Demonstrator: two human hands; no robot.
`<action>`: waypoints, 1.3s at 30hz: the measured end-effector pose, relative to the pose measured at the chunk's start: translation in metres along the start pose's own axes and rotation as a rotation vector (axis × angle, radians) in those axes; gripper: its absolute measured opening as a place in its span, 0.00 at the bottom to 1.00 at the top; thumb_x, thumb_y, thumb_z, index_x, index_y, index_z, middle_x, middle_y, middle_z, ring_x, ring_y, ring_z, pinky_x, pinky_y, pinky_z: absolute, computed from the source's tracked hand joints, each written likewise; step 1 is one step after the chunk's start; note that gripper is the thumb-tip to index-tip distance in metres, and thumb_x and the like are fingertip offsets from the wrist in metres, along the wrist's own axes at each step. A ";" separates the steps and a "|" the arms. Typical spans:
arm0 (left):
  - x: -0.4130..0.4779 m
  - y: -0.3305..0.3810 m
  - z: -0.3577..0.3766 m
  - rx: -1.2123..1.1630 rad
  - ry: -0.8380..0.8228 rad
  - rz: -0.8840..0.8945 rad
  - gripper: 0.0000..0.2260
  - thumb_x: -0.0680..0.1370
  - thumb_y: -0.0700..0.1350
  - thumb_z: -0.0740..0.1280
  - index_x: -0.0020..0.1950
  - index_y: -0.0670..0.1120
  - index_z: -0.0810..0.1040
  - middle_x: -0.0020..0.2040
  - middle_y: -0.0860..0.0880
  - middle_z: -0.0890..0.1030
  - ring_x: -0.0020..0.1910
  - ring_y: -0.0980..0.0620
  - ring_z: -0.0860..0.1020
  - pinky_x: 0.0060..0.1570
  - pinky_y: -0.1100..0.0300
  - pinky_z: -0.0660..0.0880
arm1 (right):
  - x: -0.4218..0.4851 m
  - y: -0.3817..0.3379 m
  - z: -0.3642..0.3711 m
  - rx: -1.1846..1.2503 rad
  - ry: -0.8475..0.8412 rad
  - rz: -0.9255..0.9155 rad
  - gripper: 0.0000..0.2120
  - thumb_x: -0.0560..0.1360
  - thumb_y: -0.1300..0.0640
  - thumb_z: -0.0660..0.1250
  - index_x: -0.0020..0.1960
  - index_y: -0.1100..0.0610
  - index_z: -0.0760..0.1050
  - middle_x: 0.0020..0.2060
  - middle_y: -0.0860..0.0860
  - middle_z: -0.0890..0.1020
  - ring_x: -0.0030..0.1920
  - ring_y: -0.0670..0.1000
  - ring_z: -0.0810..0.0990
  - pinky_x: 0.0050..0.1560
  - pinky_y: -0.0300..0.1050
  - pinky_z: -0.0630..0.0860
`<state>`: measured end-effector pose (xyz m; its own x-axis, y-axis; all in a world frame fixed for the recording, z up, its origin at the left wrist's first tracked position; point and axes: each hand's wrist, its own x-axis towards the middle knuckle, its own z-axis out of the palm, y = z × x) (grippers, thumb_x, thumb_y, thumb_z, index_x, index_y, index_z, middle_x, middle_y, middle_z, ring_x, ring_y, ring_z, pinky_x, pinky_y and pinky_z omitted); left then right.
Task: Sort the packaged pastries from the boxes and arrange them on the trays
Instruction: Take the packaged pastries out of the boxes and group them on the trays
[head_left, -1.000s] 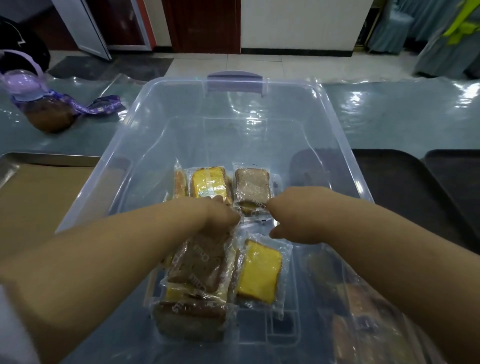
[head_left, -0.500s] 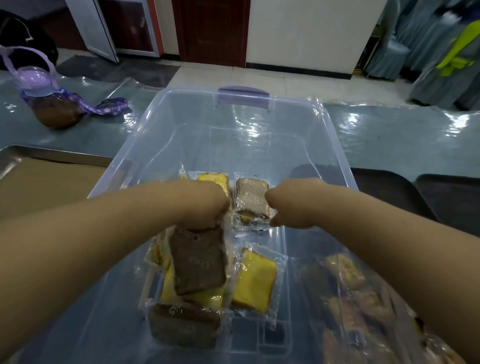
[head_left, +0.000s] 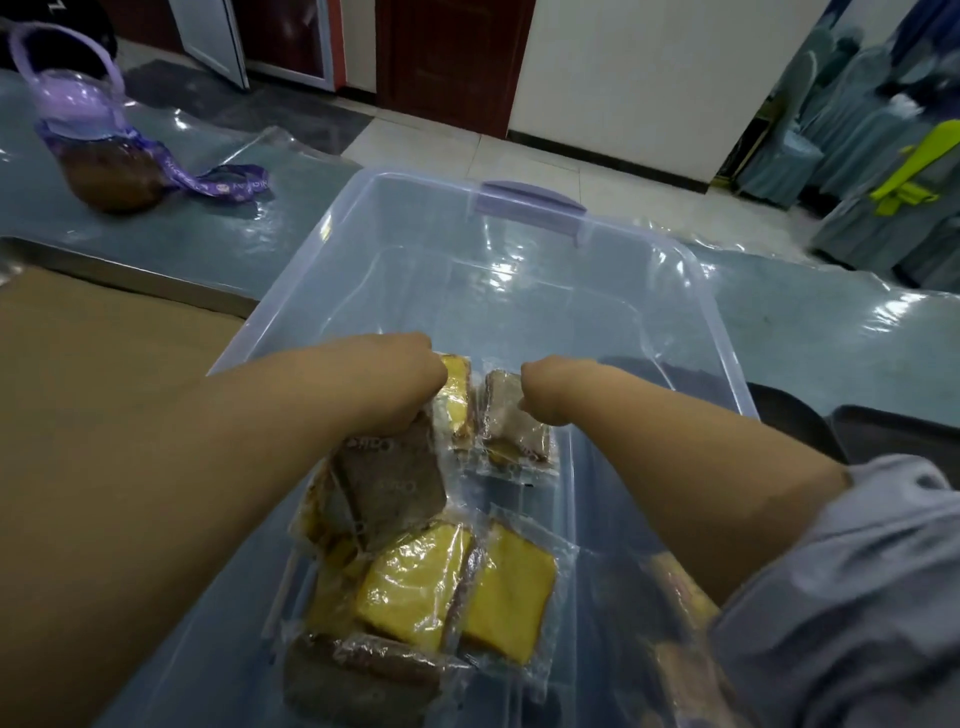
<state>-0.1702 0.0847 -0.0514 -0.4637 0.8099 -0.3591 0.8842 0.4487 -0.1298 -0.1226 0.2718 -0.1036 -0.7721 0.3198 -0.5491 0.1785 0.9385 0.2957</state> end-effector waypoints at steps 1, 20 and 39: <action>0.001 0.000 0.000 -0.006 0.000 -0.003 0.07 0.78 0.41 0.61 0.54 0.44 0.75 0.54 0.45 0.71 0.48 0.44 0.76 0.44 0.55 0.71 | 0.004 -0.001 0.002 0.018 -0.013 0.011 0.15 0.81 0.59 0.57 0.67 0.61 0.68 0.63 0.57 0.73 0.60 0.58 0.75 0.52 0.49 0.72; 0.003 0.000 0.003 -0.062 0.003 -0.044 0.06 0.78 0.39 0.62 0.53 0.44 0.76 0.53 0.44 0.71 0.47 0.45 0.76 0.41 0.57 0.71 | 0.020 -0.001 -0.001 0.486 -0.084 0.219 0.20 0.70 0.48 0.74 0.46 0.61 0.68 0.48 0.55 0.72 0.50 0.56 0.73 0.51 0.47 0.75; -0.015 0.008 -0.006 0.062 0.015 -0.052 0.09 0.78 0.39 0.61 0.56 0.41 0.77 0.57 0.43 0.75 0.54 0.44 0.76 0.43 0.59 0.67 | -0.120 0.025 -0.044 0.531 0.214 0.080 0.13 0.70 0.52 0.75 0.46 0.61 0.80 0.31 0.53 0.82 0.31 0.50 0.80 0.35 0.41 0.77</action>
<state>-0.1562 0.0784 -0.0420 -0.5097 0.7919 -0.3363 0.8603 0.4668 -0.2048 -0.0524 0.2514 0.0040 -0.8398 0.4109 -0.3549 0.4804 0.8669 -0.1330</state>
